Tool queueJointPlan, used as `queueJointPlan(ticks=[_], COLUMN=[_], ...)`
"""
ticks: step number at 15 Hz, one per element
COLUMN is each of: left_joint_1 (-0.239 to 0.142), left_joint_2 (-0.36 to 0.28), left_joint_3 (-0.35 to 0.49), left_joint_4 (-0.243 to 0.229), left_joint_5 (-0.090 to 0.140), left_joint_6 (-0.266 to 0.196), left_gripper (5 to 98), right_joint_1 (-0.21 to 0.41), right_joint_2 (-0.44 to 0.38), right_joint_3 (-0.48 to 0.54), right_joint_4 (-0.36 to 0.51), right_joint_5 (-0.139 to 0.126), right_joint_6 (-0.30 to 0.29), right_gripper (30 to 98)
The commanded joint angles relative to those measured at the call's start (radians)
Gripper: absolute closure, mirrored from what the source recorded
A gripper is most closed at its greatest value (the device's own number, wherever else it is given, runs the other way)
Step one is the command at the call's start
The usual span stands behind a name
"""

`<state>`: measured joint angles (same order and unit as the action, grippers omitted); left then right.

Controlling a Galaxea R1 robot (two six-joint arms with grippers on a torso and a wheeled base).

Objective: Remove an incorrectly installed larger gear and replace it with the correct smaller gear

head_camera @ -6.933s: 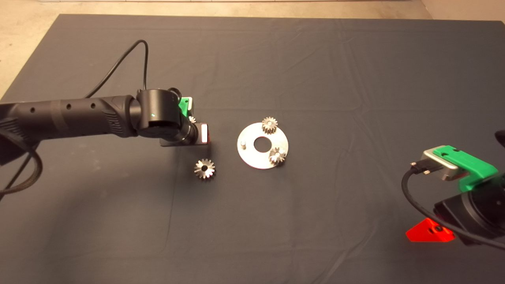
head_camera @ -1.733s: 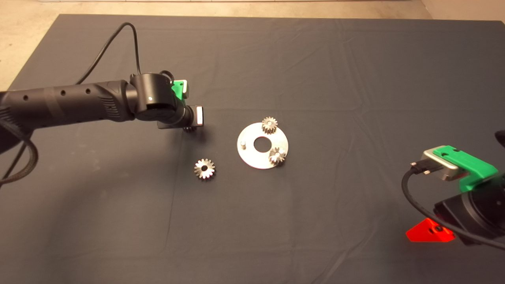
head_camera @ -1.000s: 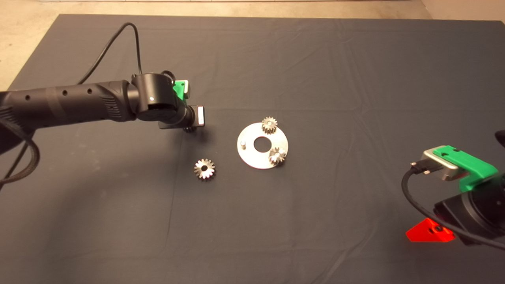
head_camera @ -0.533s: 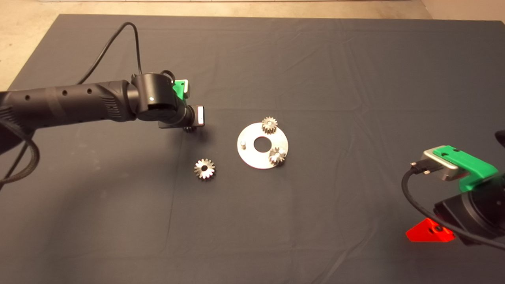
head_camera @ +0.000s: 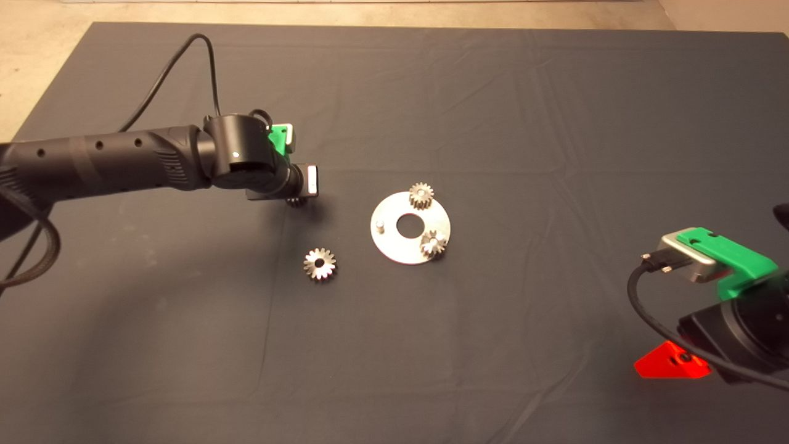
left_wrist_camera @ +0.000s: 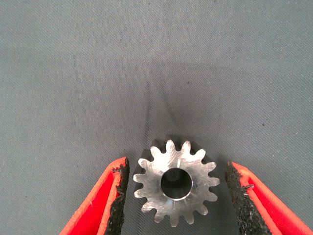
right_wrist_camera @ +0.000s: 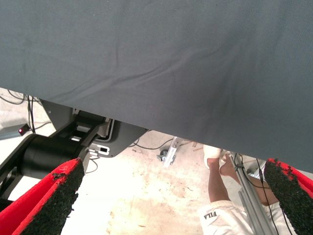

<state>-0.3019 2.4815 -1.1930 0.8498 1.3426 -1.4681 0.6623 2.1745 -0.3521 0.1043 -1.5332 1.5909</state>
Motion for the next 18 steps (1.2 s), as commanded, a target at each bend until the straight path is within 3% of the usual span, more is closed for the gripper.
queueJointPlan(ticks=[1, 14, 18], left_joint_1=[-0.003, 0.000, 0.000], left_joint_2=[-0.005, -0.003, -0.003], left_joint_3=[0.018, 0.040, 0.041], left_joint_4=[0.018, 0.018, 0.018], left_joint_5=[0.009, 0.010, 0.010], left_joint_6=[0.008, 0.009, 0.011], left_gripper=[53.7, 53.7, 58.1], right_joint_1=[0.016, 0.016, 0.016], right_joint_2=[0.000, 0.000, -0.002], right_joint_3=[0.003, 0.003, 0.003], right_joint_4=[-0.025, -0.025, -0.025], right_joint_5=[-0.125, -0.125, -0.125], right_joint_6=[0.003, 0.003, 0.003], right_gripper=[30.8, 30.8, 30.8])
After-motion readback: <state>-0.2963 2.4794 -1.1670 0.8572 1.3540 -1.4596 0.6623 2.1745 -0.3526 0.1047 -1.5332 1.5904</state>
